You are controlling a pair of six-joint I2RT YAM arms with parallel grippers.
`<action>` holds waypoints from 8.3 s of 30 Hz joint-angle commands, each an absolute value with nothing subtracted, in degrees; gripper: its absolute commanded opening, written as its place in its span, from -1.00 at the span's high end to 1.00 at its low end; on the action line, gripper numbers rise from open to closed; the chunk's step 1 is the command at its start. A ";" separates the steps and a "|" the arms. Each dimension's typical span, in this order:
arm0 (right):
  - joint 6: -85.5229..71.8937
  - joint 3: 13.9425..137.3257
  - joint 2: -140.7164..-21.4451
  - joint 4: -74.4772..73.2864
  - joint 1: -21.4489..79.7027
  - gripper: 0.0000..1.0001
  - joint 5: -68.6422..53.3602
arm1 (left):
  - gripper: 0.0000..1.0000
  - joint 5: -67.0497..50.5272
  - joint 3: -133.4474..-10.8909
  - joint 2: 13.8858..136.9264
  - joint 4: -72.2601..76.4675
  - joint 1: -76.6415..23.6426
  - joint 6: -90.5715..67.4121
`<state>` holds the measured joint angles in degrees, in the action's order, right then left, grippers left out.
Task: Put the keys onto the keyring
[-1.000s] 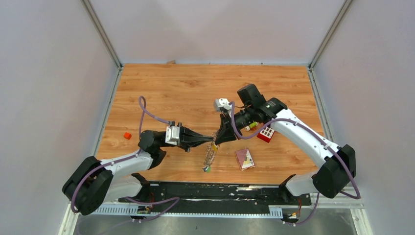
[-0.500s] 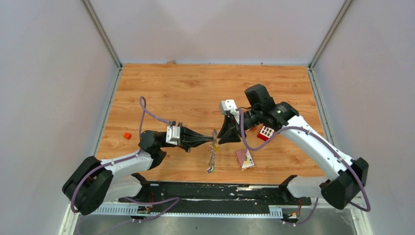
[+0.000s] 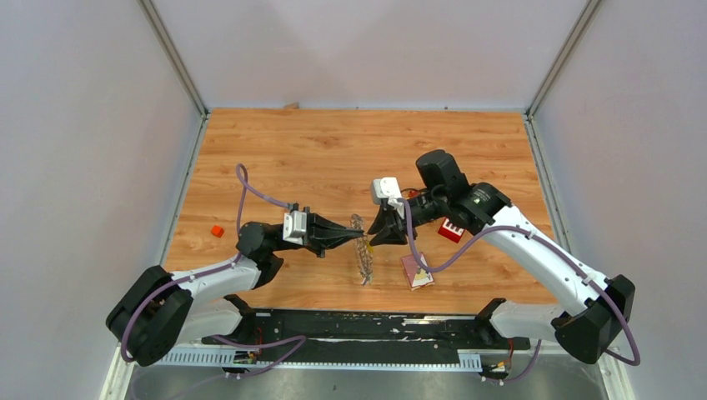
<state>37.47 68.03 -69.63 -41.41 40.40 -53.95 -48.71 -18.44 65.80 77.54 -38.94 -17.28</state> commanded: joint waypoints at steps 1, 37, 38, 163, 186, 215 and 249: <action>36.65 68.29 -69.65 -37.88 41.13 0.41 -51.51 | 1.00 -47.19 -18.96 65.75 80.41 -39.11 -17.58; 44.77 89.97 -77.16 -63.31 53.10 1.00 -19.71 | -0.11 -51.03 -30.79 61.88 38.00 -38.15 0.95; 44.89 91.18 -77.80 -64.31 53.62 1.00 -18.73 | -0.13 -50.03 -31.74 61.88 34.61 -38.15 2.51; 42.98 88.00 -78.62 -60.45 54.98 1.00 -14.63 | 0.03 -60.65 -26.74 59.07 40.47 -36.22 7.22; 42.72 88.83 -79.78 -60.24 54.69 1.00 -15.81 | 0.00 -57.20 -26.81 61.99 42.92 -37.62 6.16; 42.36 89.14 -80.73 -60.22 54.69 1.00 -17.00 | 0.07 -56.03 -27.84 64.05 50.56 -38.63 -1.33; 42.25 87.23 -79.27 -59.13 54.43 0.99 -18.27 | 1.00 -49.75 -24.44 65.33 60.67 -38.94 -7.45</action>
